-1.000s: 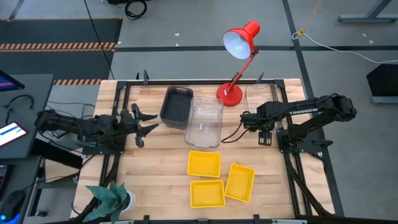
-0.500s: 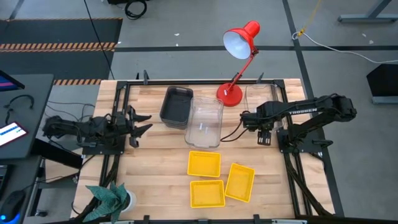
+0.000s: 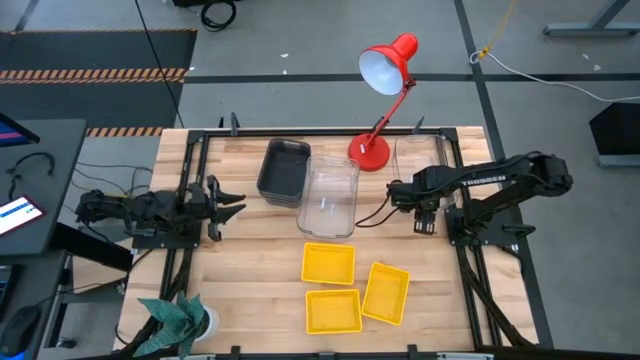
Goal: Stack baskets by color
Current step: Stack the top transparent bin on the bottom transparent bin
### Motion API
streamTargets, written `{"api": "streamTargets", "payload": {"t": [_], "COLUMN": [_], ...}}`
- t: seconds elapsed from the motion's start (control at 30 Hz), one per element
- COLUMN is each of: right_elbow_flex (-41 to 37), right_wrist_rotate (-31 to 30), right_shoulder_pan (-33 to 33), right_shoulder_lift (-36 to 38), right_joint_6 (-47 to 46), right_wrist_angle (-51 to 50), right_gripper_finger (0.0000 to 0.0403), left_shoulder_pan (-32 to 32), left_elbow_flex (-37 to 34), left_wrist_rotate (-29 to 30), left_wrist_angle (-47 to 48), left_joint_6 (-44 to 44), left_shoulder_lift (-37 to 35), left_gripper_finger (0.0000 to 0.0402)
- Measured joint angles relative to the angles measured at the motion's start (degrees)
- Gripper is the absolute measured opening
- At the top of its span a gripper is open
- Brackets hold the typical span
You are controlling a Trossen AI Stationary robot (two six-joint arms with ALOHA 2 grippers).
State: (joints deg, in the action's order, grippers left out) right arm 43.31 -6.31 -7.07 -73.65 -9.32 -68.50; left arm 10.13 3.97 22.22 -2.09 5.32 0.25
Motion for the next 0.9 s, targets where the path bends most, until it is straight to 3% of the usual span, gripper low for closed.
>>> {"api": "streamTargets", "payload": {"t": [0.17, 0.37, 0.57, 0.9], "right_elbow_flex": [-0.51, -1.15, -0.03, 11.77], "right_wrist_rotate": [0.63, 5.03, 6.68, 6.39], "right_shoulder_pan": [-0.31, -0.26, 3.18, 9.68], "right_shoulder_lift": [-0.37, -0.32, -0.45, -0.41], "right_joint_6": [-1.38, -2.09, -6.83, -24.64], "right_wrist_angle": [1.37, 5.4, 6.59, 3.2], "right_gripper_finger": [0.0105, 0.0014, 0.0008, 0.0004], "left_shoulder_pan": [-0.01, 0.0, 0.0, 0.03], "left_elbow_flex": [0.0, 0.0, 0.0, 0.0], "left_wrist_rotate": [0.02, 0.02, 0.05, -1.06], "left_wrist_angle": [0.3, -0.17, -2.34, -4.01], "left_joint_6": [-0.23, -0.11, 0.05, -0.57], "left_shoulder_lift": [0.0, 0.02, 0.02, 0.02], "left_gripper_finger": [0.0106, 0.0105, 0.0105, 0.0105]}}
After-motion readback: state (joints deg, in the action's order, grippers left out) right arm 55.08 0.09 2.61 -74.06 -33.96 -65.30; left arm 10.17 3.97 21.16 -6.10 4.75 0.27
